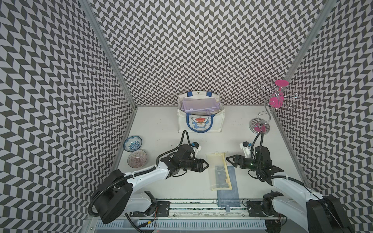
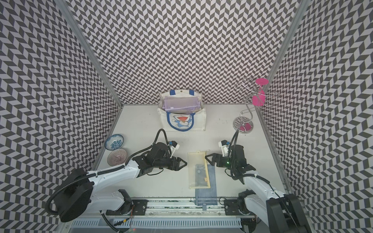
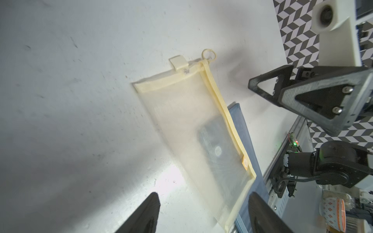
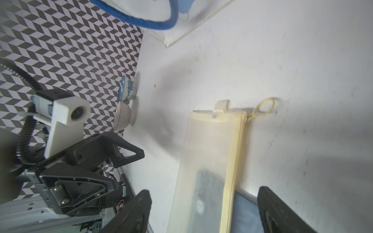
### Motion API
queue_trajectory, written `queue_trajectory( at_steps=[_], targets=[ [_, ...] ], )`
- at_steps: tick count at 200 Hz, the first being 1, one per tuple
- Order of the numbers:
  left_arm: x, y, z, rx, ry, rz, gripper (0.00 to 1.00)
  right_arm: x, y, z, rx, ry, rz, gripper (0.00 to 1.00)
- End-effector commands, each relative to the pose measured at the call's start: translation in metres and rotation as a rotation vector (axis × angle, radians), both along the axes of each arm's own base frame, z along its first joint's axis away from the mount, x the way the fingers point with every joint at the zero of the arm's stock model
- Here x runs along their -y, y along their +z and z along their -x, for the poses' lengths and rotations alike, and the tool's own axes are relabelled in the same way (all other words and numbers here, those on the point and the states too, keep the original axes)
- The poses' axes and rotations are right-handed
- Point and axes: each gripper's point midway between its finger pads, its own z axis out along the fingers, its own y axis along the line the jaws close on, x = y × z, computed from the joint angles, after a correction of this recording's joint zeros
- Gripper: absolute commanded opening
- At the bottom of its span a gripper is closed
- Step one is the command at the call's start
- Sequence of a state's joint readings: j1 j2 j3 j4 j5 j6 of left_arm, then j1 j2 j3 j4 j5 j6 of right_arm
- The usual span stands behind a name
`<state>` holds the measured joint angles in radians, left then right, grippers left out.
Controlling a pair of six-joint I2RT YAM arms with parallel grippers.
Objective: Put the pencil pouch into the canvas bag
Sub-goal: Place the pencil pouch in the canvas bag, then pick up the pencil pouch.
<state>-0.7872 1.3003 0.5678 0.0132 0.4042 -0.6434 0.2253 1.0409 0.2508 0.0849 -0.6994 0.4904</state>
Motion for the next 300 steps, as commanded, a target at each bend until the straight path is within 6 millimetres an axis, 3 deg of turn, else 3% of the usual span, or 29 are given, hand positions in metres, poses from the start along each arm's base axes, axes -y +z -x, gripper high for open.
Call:
queue_trajectory(
  at_steps=[1,42,85,112,145,188,223,271,300],
  targets=[
    [0.016,0.009,0.006,-0.042,0.0,0.145,0.7,-0.01,-0.007,0.016,-0.017,0.062,-0.056,0.83],
    [0.023,-0.02,0.011,-0.108,-0.028,0.145,0.63,-0.015,-0.024,0.027,-0.076,0.088,-0.092,0.82],
    [0.029,-0.044,0.014,-0.172,-0.027,0.123,0.62,-0.015,-0.039,0.033,-0.101,0.096,-0.057,0.8],
    [0.036,-0.053,0.011,-0.196,-0.031,0.141,0.6,-0.014,-0.038,0.028,-0.083,0.08,-0.027,0.79],
    [0.046,-0.055,0.01,-0.233,-0.033,0.214,0.48,-0.013,-0.033,0.019,-0.055,0.064,0.007,0.78],
    [0.056,-0.052,-0.003,-0.233,0.003,0.275,0.31,-0.016,-0.031,0.011,-0.05,0.05,-0.013,0.78],
    [0.054,-0.047,-0.011,-0.172,0.01,0.222,0.0,-0.016,-0.022,0.002,-0.017,0.042,-0.005,0.78],
    [0.048,-0.026,-0.034,0.026,-0.009,0.065,0.0,-0.016,0.002,-0.023,0.042,0.049,0.007,0.79],
    [0.044,0.023,-0.05,0.24,-0.067,-0.028,0.0,-0.017,0.028,-0.043,0.104,0.044,0.024,0.8]
  ],
)
